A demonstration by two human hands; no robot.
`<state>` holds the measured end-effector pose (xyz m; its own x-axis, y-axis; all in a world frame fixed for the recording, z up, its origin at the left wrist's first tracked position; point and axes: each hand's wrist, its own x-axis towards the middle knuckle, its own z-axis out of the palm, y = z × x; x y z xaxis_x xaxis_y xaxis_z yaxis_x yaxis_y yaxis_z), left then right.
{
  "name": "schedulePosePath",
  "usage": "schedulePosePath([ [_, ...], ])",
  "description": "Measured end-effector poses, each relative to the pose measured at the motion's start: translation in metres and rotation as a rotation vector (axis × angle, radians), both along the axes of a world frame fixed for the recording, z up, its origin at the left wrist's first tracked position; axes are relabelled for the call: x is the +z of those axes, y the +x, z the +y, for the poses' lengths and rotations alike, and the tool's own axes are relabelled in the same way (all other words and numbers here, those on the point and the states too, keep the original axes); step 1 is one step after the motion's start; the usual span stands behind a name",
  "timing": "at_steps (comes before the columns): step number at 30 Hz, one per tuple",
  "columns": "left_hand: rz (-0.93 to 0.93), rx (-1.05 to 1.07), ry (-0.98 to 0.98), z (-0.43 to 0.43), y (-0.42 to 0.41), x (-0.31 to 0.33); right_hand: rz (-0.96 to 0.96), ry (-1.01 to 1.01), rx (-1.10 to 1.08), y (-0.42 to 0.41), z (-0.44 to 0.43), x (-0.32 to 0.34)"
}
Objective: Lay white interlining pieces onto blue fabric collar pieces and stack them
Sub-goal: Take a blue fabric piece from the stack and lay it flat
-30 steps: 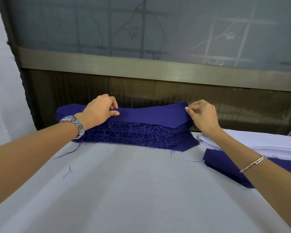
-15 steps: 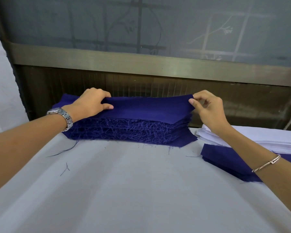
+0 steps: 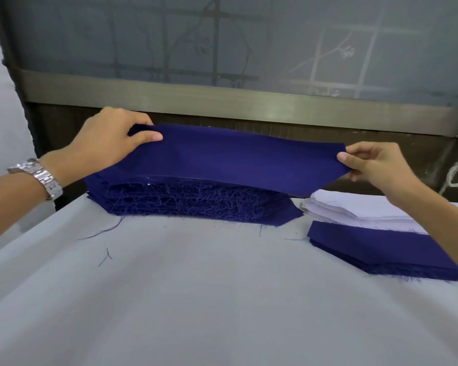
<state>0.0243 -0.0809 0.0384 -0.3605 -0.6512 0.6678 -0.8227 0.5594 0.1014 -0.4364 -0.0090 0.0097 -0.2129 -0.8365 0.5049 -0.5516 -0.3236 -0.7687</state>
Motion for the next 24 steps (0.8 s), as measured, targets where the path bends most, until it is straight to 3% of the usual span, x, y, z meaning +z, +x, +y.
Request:
schedulePosePath([
  [5, 0.108, -0.155, 0.240, 0.019, -0.014, -0.004, -0.045, 0.228, 0.093, -0.034, 0.036, 0.003],
  [9, 0.049, -0.274, 0.499, 0.033, -0.023, -0.023, -0.037, 0.365, 0.124, -0.058, 0.062, -0.006],
  [17, 0.087, -0.438, 0.957, 0.044, -0.030, -0.076, 0.214, 0.820, 0.173, -0.117, 0.084, -0.035],
  [24, 0.009, -0.416, 1.013, 0.055, -0.024, -0.106, 0.302, 0.991, 0.270, -0.136, 0.084, -0.057],
])
